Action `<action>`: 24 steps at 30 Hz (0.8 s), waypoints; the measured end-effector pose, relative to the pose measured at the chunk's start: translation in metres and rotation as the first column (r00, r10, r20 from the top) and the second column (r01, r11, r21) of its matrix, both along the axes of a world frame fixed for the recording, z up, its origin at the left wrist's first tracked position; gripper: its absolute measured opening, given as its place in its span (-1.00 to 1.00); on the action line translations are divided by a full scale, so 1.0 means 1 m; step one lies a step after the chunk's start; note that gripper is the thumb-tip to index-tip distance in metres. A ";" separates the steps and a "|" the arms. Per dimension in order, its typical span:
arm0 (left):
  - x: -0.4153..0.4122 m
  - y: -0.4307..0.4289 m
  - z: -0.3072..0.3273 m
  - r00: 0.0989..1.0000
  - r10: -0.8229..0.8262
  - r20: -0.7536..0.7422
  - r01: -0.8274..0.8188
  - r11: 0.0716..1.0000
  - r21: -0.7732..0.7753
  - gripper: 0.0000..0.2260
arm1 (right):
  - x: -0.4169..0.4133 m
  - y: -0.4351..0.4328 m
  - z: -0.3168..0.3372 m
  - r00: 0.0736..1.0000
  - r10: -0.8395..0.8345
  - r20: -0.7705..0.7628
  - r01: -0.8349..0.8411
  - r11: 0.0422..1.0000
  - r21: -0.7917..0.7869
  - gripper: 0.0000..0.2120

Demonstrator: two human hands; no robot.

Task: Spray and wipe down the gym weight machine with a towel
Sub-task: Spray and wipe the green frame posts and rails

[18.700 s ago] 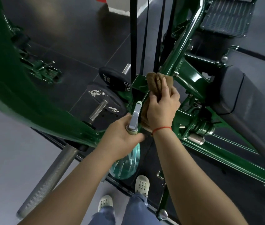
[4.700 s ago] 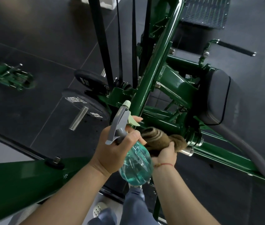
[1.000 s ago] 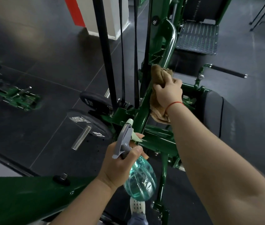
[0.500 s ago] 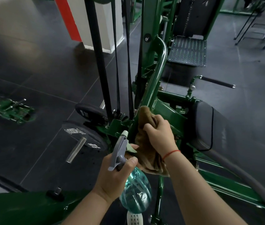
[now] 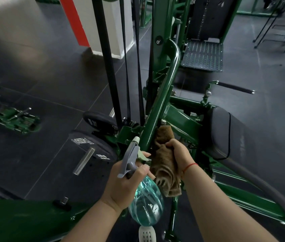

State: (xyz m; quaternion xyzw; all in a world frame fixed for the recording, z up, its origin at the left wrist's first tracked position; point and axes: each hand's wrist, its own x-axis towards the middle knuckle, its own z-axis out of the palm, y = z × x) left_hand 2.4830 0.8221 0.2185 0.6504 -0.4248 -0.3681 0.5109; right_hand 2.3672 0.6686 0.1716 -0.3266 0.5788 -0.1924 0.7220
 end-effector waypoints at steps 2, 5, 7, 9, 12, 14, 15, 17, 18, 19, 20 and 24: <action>0.000 0.001 0.000 1.000 -0.008 -0.013 0.008 1.000 0.016 -0.60 | -0.001 -0.007 -0.014 0.994 -0.108 0.022 0.105 0.989 0.105 -0.74; 0.000 0.001 -0.003 1.000 0.008 0.015 -0.008 1.000 0.020 -0.60 | 0.019 -0.019 -0.024 0.966 -0.228 0.124 0.203 0.961 0.189 -0.54; 0.000 -0.001 -0.001 1.000 0.020 0.020 -0.020 1.000 0.008 -0.60 | 0.033 -0.025 -0.027 0.964 -0.232 0.126 0.201 0.954 0.223 -0.50; -0.001 -0.002 0.001 0.999 0.027 0.018 -0.027 0.999 -0.019 -0.61 | 0.037 -0.026 -0.024 0.971 -0.208 0.114 0.180 0.959 0.221 -0.55; 0.001 -0.003 0.000 1.000 0.031 0.003 -0.031 0.999 -0.039 -0.63 | 0.036 -0.025 -0.029 0.993 -0.099 0.061 0.082 0.969 0.232 -0.57; 0.001 -0.003 -0.001 1.000 0.026 0.001 -0.026 0.999 -0.026 -0.65 | 0.037 -0.020 -0.033 0.999 0.046 -0.028 -0.040 0.981 0.188 -0.55; 0.001 -0.003 -0.001 1.000 0.027 -0.011 -0.027 0.999 -0.025 -0.66 | 0.035 -0.016 -0.039 0.992 0.105 -0.070 -0.093 0.983 0.161 -0.54; 0.001 -0.002 -0.001 0.999 0.029 -0.021 -0.030 0.999 -0.019 -0.67 | 0.032 -0.007 -0.044 0.967 0.226 -0.121 -0.211 0.970 0.121 -0.56; 0.001 -0.001 0.000 0.999 0.026 -0.027 -0.027 1.000 -0.017 -0.66 | 0.028 -0.002 -0.043 0.947 0.285 -0.145 -0.272 0.957 0.104 -0.58; 0.001 -0.002 0.000 0.999 0.020 -0.032 -0.021 1.000 -0.020 -0.66 | 0.027 0.000 -0.042 0.936 0.311 -0.164 -0.300 0.950 0.088 -0.60; 0.000 -0.001 0.001 0.999 0.016 -0.040 -0.017 1.000 -0.026 -0.65 | 0.026 0.001 -0.041 0.932 0.306 -0.195 -0.298 0.952 0.070 -0.62; -0.002 0.000 0.001 0.997 0.005 -0.077 -0.008 0.999 -0.035 -0.61 | 0.036 0.005 -0.034 0.991 0.107 -0.085 -0.094 0.985 0.147 -0.48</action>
